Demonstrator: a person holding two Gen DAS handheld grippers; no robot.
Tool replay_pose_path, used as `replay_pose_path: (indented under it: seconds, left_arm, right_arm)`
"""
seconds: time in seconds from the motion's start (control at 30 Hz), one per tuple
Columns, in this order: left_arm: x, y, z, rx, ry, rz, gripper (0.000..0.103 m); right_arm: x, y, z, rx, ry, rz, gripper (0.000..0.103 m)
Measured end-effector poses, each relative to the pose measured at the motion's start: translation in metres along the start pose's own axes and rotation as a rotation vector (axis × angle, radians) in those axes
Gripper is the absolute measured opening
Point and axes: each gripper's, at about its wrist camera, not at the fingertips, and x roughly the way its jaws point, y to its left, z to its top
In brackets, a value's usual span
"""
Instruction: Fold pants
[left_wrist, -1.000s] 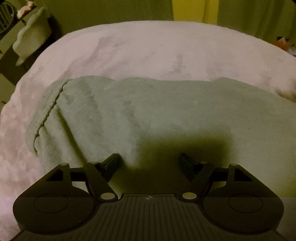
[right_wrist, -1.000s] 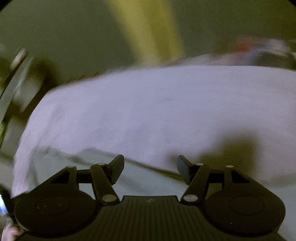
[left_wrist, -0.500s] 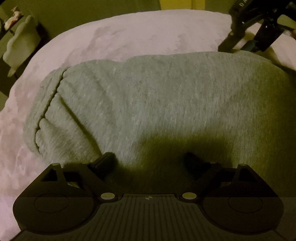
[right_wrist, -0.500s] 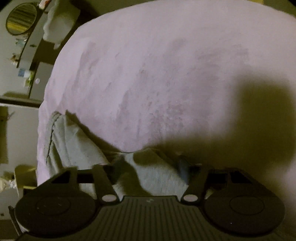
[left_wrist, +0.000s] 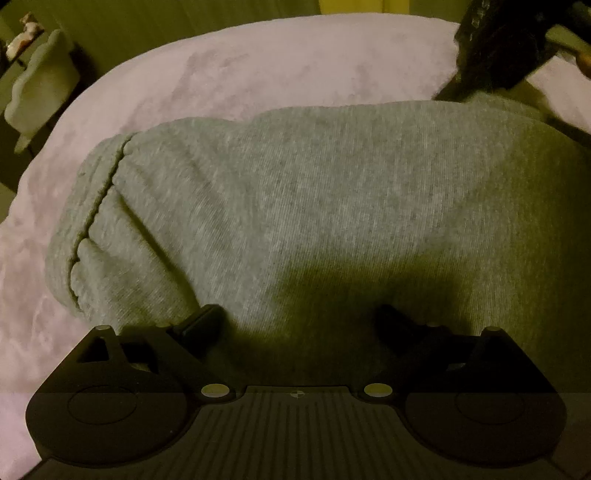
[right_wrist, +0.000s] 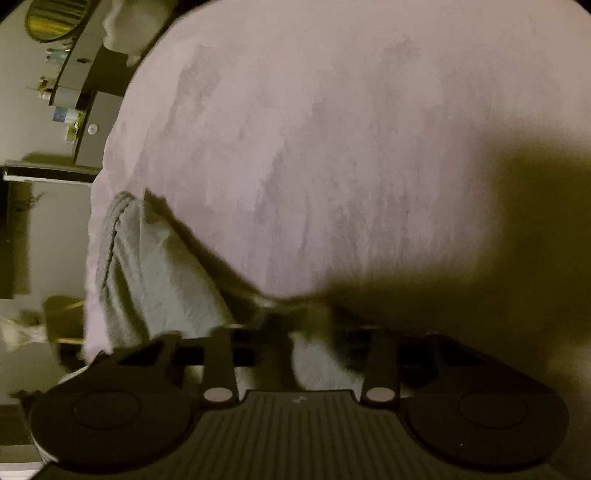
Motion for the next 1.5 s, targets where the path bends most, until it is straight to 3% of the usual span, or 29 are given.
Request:
replay_pose_path:
  seconds: [0.03, 0.1, 0.2, 0.27, 0.3, 0.37, 0.4, 0.43, 0.5, 0.57, 0.6, 0.67, 0.7, 0.83, 0.87, 0.93, 0.97, 1.0, 1.13, 1.27, 1.3, 1.37, 1.43, 1.5]
  left_arm:
    - [0.0, 0.0, 0.0, 0.003, -0.001, 0.0, 0.097]
    - [0.001, 0.001, 0.0, 0.003, -0.004, -0.002, 0.097]
    - [0.002, 0.002, -0.002, 0.001, -0.014, -0.001, 0.097]
    - [0.002, 0.0, -0.004, 0.004, -0.018, 0.005, 0.097]
    - [0.0, -0.003, -0.002, 0.012, -0.014, 0.008, 0.096]
    - [-0.002, -0.009, 0.01, 0.049, 0.005, 0.01, 0.093]
    - [-0.003, -0.01, 0.018, 0.048, 0.0, -0.003, 0.091]
    - [-0.004, -0.008, 0.029, 0.026, -0.01, -0.02, 0.088]
    - [-0.008, -0.001, 0.053, -0.029, -0.045, -0.063, 0.085]
    - [-0.011, 0.004, 0.076, -0.054, -0.094, -0.105, 0.088]
    - [-0.008, 0.006, 0.093, -0.031, -0.093, -0.111, 0.088]
    - [-0.001, 0.009, 0.118, 0.016, -0.101, -0.094, 0.09]
    - [0.006, 0.011, 0.131, 0.052, -0.106, -0.11, 0.097]
    - [0.046, 0.017, 0.169, 0.134, 0.032, -0.147, 0.095]
    - [0.053, 0.018, 0.17, 0.17, 0.053, -0.2, 0.095]
    - [0.064, 0.022, 0.17, 0.247, 0.111, -0.402, 0.095]
    - [0.068, 0.022, 0.169, 0.274, 0.122, -0.465, 0.094]
    - [0.068, 0.02, 0.167, 0.309, 0.107, -0.462, 0.093]
    - [0.056, -0.003, 0.147, 0.622, -0.003, -0.369, 0.093]
    - [0.044, -0.019, 0.128, 0.925, -0.166, -0.309, 0.092]
    - [0.041, -0.019, 0.128, 0.976, -0.172, -0.309, 0.087]
    - [0.035, -0.011, 0.136, 0.969, -0.139, -0.373, 0.076]
    - [0.039, 0.001, 0.145, 0.903, -0.053, -0.458, 0.065]
    - [0.037, 0.009, 0.15, 0.872, -0.005, -0.514, 0.064]
  right_arm:
    - [-0.007, 0.003, -0.002, -0.014, -0.049, -0.029, 0.007]
    - [-0.025, -0.001, -0.004, 0.002, -0.145, 0.005, 0.002]
    - [-0.048, -0.008, -0.007, 0.053, -0.259, 0.049, 0.0]
    - [-0.067, -0.014, -0.007, 0.052, -0.364, 0.02, 0.0]
    - [-0.07, -0.02, -0.006, 0.081, -0.368, 0.033, 0.001]
    - [-0.07, -0.03, -0.003, 0.122, -0.327, 0.092, 0.018]
    - [-0.068, -0.031, -0.002, 0.11, -0.278, 0.066, 0.056]
    - [-0.063, -0.03, -0.002, 0.097, -0.235, 0.034, 0.075]
    - [-0.048, -0.023, -0.005, 0.051, -0.178, 0.027, 0.073]
    - [-0.032, -0.02, -0.004, 0.051, -0.108, 0.053, 0.058]
    - [-0.026, -0.02, -0.002, 0.058, -0.075, 0.076, 0.044]
    - [-0.015, -0.018, 0.003, 0.071, -0.028, 0.088, 0.044]
    - [-0.013, -0.018, 0.003, 0.066, -0.015, 0.084, 0.044]
    - [-0.009, -0.028, 0.003, 0.121, 0.038, 0.162, 0.044]
    - [-0.01, -0.029, 0.002, 0.108, 0.037, 0.171, 0.044]
    - [-0.009, -0.035, 0.001, 0.122, 0.046, 0.2, 0.045]
    - [-0.007, -0.037, 0.001, 0.131, 0.061, 0.222, 0.045]
    - [-0.009, -0.041, -0.001, 0.13, 0.069, 0.235, 0.045]
    - [-0.006, -0.041, 0.0, 0.11, 0.085, 0.259, 0.049]
    - [-0.001, -0.041, 0.001, 0.089, 0.116, 0.28, 0.051]
    - [0.0, -0.041, 0.001, 0.087, 0.119, 0.282, 0.051]
    - [0.001, -0.043, 0.003, 0.099, 0.127, 0.29, 0.051]
    - [0.002, -0.045, 0.005, 0.088, 0.131, 0.296, 0.052]
    - [0.002, -0.047, 0.006, 0.082, 0.134, 0.299, 0.052]
